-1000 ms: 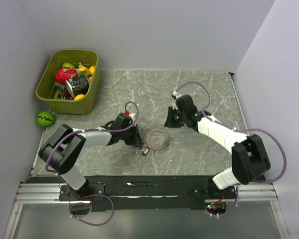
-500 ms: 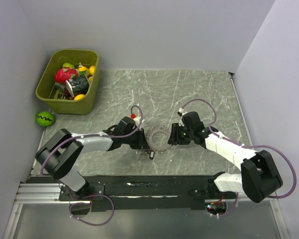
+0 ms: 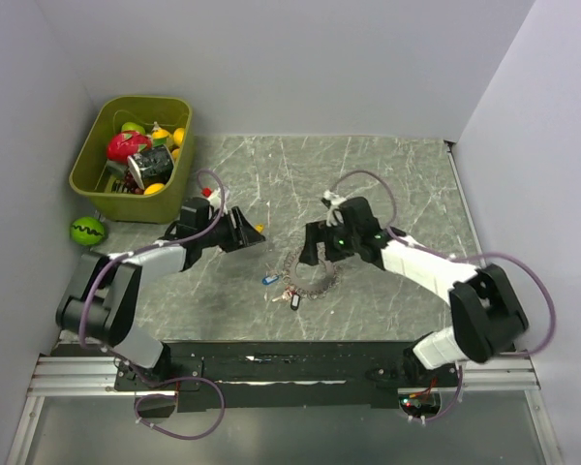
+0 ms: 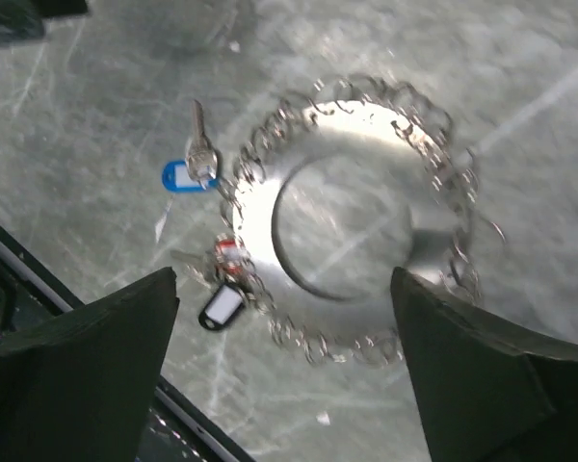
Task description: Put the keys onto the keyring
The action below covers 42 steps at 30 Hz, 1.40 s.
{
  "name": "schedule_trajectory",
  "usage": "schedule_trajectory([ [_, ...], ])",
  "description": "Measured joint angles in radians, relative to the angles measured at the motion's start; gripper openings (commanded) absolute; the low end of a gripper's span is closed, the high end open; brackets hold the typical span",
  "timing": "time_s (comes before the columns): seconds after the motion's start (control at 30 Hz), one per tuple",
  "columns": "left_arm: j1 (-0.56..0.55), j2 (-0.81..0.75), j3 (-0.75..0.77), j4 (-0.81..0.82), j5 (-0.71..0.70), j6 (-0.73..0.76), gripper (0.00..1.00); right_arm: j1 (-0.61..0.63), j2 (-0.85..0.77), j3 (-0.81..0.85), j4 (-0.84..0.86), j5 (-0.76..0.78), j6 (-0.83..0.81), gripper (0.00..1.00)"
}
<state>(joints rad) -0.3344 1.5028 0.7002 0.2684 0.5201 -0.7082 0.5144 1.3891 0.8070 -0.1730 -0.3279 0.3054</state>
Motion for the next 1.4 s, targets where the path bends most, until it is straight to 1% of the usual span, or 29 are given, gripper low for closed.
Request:
schedule_trajectory([
  [0.03, 0.011, 0.027, 0.001, 0.009, 0.018, -0.005, 0.54, 0.008, 0.032, 0.023, 0.005, -0.004, -0.006, 0.89],
  [0.1, 0.017, 0.078, 0.0, 0.027, 0.055, -0.016, 0.52, 0.029, 0.098, 0.068, 0.024, -0.014, -0.014, 0.82],
  [0.13, 0.017, 0.101, 0.0, 0.033, 0.072, -0.021, 0.51, 0.04, 0.129, 0.087, 0.029, -0.019, -0.016, 0.74],
  [0.2, 0.017, 0.137, -0.001, 0.058, 0.101, -0.034, 0.5, 0.055, 0.188, 0.124, 0.038, -0.031, -0.014, 0.67],
  [0.23, 0.017, 0.149, -0.003, 0.071, 0.111, -0.039, 0.49, 0.061, 0.209, 0.135, 0.042, -0.035, -0.015, 0.58],
  [0.3, 0.017, 0.171, -0.011, 0.099, 0.131, -0.048, 0.46, 0.066, 0.26, 0.165, 0.047, -0.047, -0.005, 0.45],
  [0.43, 0.013, 0.234, -0.016, 0.164, 0.163, -0.068, 0.42, 0.066, 0.329, 0.207, 0.051, -0.063, 0.01, 0.43],
  [0.63, -0.026, 0.293, -0.032, 0.185, 0.167, -0.074, 0.38, 0.066, 0.36, 0.241, 0.051, -0.064, 0.019, 0.41],
  [0.73, -0.065, 0.294, -0.031, 0.188, 0.159, -0.069, 0.34, 0.066, 0.36, 0.241, 0.048, -0.055, 0.019, 0.4],
  [0.77, -0.081, 0.294, -0.031, 0.185, 0.154, -0.067, 0.29, 0.066, 0.36, 0.241, 0.046, -0.054, 0.019, 0.4],
  [0.87, -0.121, 0.294, -0.031, 0.171, 0.135, -0.059, 0.21, 0.066, 0.36, 0.242, 0.041, -0.043, 0.019, 0.39],
  [0.97, -0.149, 0.294, -0.034, 0.164, 0.122, -0.055, 0.18, 0.066, 0.36, 0.243, 0.034, -0.031, 0.019, 0.39],
  [1.23, -0.193, 0.276, -0.079, 0.198, 0.114, -0.061, 0.17, 0.062, 0.354, 0.243, 0.028, -0.019, 0.018, 0.37],
  [1.4, -0.251, 0.275, -0.078, 0.198, 0.111, -0.069, 0.17, 0.059, 0.326, 0.242, 0.027, -0.008, 0.019, 0.38],
])
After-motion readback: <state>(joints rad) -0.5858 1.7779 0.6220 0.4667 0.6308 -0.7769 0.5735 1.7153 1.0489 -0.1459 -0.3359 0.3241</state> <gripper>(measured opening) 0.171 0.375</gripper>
